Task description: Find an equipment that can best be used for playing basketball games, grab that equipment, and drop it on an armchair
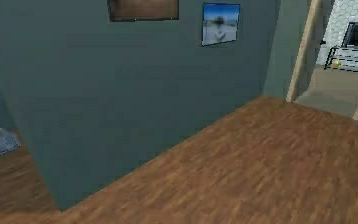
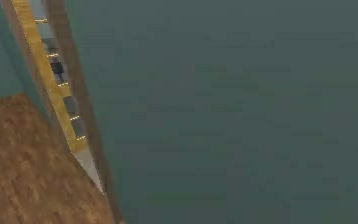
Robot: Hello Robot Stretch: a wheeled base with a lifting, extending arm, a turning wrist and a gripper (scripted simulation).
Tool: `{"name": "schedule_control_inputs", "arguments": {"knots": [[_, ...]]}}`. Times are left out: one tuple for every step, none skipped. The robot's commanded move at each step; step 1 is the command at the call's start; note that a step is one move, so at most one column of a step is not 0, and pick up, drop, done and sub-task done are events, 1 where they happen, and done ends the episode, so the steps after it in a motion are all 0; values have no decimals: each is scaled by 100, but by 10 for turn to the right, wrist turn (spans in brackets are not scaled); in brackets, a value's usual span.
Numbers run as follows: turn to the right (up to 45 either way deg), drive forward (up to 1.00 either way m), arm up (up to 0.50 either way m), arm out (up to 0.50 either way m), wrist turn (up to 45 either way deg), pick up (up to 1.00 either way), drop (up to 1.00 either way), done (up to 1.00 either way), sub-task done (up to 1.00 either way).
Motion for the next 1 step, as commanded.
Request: {"name": "schedule_control_inputs", "arguments": {"knots": [[-390, 0, 0, 0, 0, 0, 0, 0, 0]]}}
